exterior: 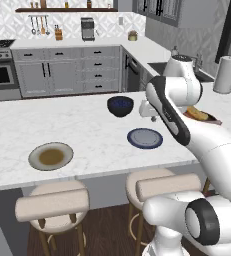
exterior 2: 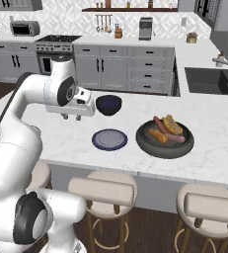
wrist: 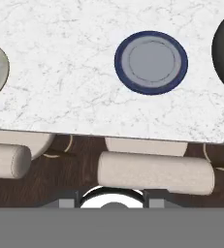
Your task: Place one bun and one sausage from the bowl on each plate.
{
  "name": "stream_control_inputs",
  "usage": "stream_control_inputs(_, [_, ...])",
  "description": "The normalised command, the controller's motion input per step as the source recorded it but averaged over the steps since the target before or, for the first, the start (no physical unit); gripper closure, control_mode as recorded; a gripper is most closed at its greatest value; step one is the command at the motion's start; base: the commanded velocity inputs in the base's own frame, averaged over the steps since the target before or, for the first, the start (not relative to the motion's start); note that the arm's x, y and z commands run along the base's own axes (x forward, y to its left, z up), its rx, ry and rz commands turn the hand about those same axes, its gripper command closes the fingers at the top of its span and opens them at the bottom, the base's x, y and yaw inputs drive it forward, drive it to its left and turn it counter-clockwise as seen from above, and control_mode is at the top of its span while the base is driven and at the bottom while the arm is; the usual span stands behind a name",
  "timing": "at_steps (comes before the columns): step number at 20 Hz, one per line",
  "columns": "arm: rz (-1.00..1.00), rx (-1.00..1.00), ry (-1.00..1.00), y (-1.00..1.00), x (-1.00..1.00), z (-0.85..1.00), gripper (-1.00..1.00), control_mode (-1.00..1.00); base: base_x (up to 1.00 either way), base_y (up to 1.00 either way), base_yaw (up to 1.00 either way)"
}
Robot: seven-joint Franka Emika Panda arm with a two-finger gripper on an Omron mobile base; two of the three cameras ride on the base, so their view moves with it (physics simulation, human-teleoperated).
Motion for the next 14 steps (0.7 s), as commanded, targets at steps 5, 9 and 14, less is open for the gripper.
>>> stream_control_inputs(5, [0.12,0.00,0.00,-0.71,-0.68,0.00,-1.00,-1.00,0.00,0.00,0.00])
stream_control_inputs(9, [0.19,0.00,0.00,-1.00,-0.25,0.01,-1.00,-1.00,0.00,0.00,0.00])
stream_control_inputs(14, [0.20,0.00,0.00,-1.00,0.17,0.00,-1.00,-1.00,0.00,0.00,0.00])
